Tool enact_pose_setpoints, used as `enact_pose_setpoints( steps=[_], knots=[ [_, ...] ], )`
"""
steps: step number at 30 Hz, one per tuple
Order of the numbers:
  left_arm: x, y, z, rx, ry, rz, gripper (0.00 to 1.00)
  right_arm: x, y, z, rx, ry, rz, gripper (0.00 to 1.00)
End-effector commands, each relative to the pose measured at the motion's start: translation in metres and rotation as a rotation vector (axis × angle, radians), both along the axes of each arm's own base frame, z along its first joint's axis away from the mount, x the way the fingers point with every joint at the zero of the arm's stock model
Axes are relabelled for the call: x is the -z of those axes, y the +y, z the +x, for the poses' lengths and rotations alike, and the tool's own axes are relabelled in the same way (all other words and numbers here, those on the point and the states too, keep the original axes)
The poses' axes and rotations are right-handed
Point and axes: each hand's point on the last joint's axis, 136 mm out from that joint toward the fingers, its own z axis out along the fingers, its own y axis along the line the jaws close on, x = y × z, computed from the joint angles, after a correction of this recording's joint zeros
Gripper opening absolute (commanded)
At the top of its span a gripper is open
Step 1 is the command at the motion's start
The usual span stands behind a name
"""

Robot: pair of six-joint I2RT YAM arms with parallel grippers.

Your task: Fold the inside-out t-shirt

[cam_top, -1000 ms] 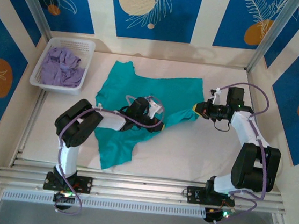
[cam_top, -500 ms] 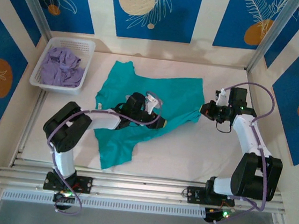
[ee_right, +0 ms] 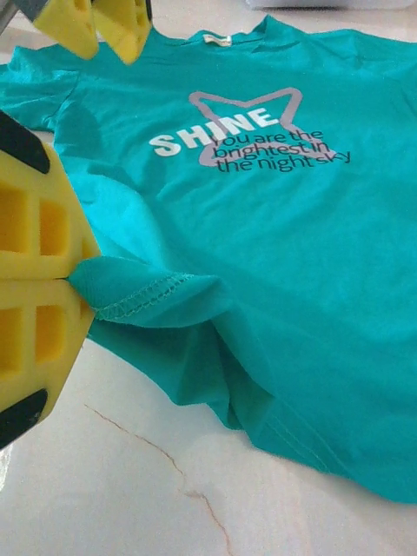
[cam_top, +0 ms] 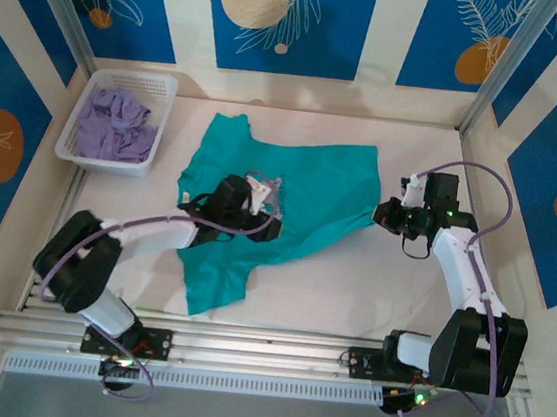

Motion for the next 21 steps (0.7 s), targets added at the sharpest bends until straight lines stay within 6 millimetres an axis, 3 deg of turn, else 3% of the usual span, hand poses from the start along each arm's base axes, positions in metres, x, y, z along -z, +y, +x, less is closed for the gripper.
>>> enact_pose_setpoints(
  steps=[1,4,7,11,16,21],
  knots=[
    [0.031,0.076,-0.026,-0.167,0.093,0.237,0.49,0.000,0.006,0.001,-0.016,-0.009,0.006,0.00],
    [0.037,0.125,-0.061,-0.291,0.175,0.312,0.52,0.001,0.009,0.001,-0.030,-0.012,0.000,0.00],
    [0.043,0.149,-0.101,-0.357,0.302,0.322,0.53,0.003,0.011,0.000,-0.040,-0.011,0.000,0.00],
    [0.054,0.164,-0.147,-0.410,0.440,0.330,0.53,0.007,0.014,-0.001,-0.050,-0.010,0.002,0.00],
    [0.073,0.171,-0.186,-0.425,0.529,0.404,0.53,0.005,0.018,0.000,-0.064,-0.016,0.021,0.00],
    [0.085,0.162,-0.191,-0.375,0.543,0.447,0.53,0.004,0.020,0.001,-0.073,-0.025,0.028,0.00]
  ],
)
